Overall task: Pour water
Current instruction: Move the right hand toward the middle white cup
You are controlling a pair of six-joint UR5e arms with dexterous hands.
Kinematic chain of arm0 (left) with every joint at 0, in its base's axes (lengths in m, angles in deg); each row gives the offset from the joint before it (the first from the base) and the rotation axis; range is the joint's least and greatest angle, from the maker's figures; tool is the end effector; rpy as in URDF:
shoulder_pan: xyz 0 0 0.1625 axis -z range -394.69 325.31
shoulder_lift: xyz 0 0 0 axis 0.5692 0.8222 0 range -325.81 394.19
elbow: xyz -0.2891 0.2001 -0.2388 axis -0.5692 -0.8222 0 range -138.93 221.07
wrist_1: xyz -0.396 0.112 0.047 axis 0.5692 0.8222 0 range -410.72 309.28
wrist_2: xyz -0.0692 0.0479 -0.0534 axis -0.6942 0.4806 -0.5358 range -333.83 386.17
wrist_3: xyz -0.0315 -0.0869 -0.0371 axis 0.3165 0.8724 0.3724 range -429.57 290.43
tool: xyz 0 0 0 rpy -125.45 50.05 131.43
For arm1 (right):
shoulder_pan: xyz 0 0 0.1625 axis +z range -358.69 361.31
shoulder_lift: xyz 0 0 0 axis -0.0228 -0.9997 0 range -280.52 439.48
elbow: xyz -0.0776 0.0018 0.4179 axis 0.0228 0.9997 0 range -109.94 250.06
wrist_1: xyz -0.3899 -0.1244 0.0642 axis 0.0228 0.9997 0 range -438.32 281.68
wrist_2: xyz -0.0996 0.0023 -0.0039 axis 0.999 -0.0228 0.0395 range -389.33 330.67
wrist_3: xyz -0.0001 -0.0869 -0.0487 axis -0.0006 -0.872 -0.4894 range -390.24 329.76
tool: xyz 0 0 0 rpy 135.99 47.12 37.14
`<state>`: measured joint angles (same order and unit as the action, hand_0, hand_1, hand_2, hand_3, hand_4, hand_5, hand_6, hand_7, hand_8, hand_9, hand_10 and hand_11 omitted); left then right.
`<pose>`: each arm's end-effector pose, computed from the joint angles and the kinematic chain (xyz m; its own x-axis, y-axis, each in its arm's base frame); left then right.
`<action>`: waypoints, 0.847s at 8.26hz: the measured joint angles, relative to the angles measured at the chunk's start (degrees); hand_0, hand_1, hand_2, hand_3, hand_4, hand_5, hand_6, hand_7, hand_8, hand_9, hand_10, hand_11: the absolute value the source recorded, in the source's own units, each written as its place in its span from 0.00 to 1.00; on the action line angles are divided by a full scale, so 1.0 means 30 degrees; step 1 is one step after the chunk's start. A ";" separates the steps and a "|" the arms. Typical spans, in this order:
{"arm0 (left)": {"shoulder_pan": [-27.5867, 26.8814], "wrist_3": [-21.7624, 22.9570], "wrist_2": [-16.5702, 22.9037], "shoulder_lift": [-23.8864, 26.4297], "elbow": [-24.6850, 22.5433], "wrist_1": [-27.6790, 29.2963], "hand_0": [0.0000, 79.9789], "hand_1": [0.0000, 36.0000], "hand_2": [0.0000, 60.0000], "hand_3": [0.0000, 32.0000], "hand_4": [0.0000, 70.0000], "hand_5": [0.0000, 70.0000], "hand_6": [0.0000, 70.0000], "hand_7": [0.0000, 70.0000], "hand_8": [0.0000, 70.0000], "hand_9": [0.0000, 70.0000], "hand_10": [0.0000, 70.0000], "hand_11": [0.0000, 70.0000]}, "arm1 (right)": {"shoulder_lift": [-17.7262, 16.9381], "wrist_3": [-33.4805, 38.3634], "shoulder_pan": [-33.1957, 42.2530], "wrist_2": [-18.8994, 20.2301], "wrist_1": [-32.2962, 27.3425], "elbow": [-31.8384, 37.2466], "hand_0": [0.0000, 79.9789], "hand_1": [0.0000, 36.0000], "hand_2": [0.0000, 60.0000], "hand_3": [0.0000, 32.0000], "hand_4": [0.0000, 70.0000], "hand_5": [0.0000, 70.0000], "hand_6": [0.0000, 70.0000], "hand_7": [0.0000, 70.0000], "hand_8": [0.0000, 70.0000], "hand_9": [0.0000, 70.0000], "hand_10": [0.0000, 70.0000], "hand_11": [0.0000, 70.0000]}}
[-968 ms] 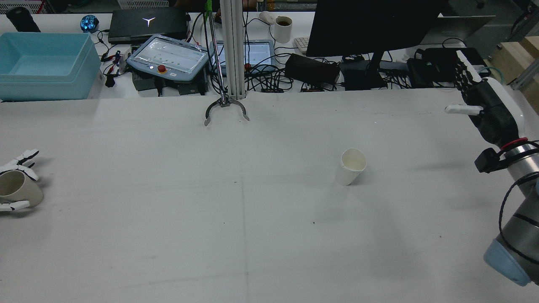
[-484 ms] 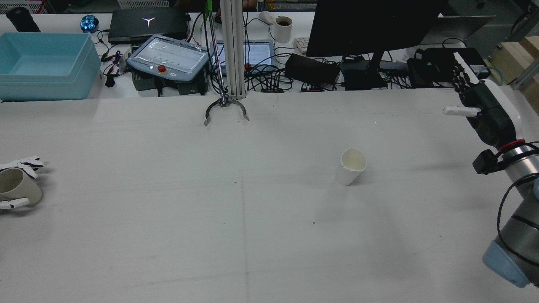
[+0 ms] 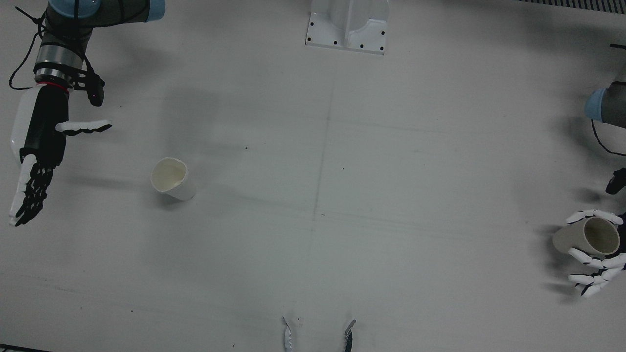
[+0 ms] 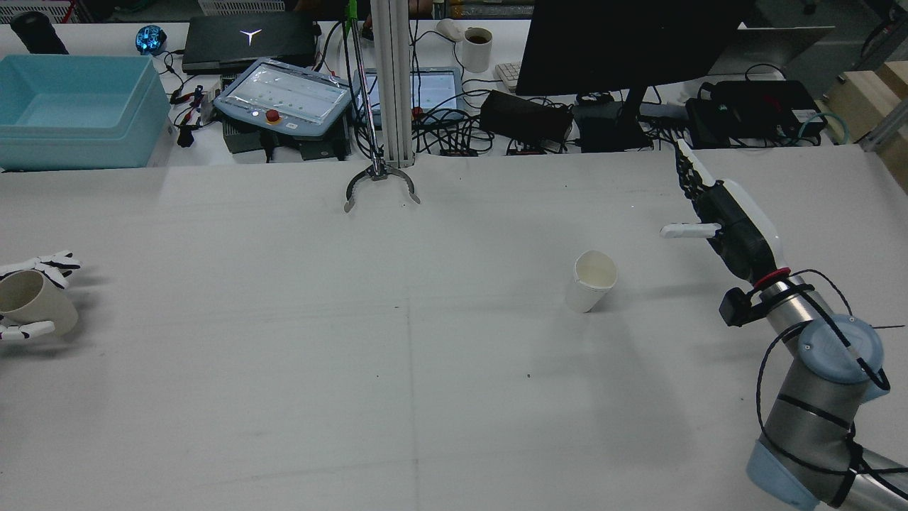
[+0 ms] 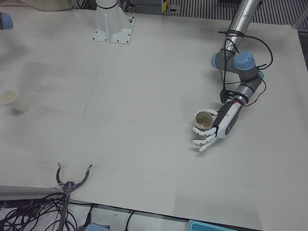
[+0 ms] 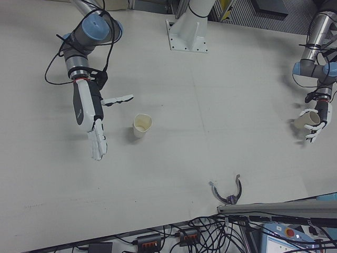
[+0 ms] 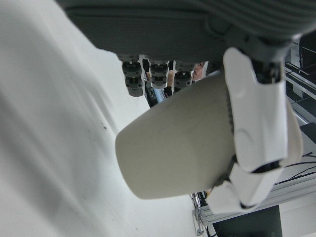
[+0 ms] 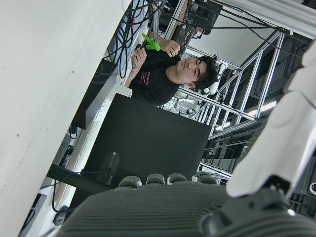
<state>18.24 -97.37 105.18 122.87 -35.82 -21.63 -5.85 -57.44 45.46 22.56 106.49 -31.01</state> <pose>0.1737 -0.4827 0.7568 -0.8624 -0.2989 -0.4085 0.2822 0.3859 -0.8783 -0.2288 -0.4936 0.5628 -0.9364 0.0662 0.3447 -0.3283 0.1825 -0.9268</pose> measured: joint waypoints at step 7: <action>-0.0005 0.0526 -0.0025 -0.1104 -0.0556 -0.0058 0.67 1.00 1.00 0.00 0.57 1.00 0.22 0.36 0.08 0.14 0.11 0.20 | 0.0470 -0.0050 -0.3892 -0.2681 -0.0199 0.1224 0.68 0.64 0.09 0.00 0.00 0.00 0.00 0.00 0.00 0.00 0.00 0.00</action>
<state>18.23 -95.79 105.11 119.55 -37.48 -21.80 -4.44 -57.59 33.78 14.52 105.89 -27.34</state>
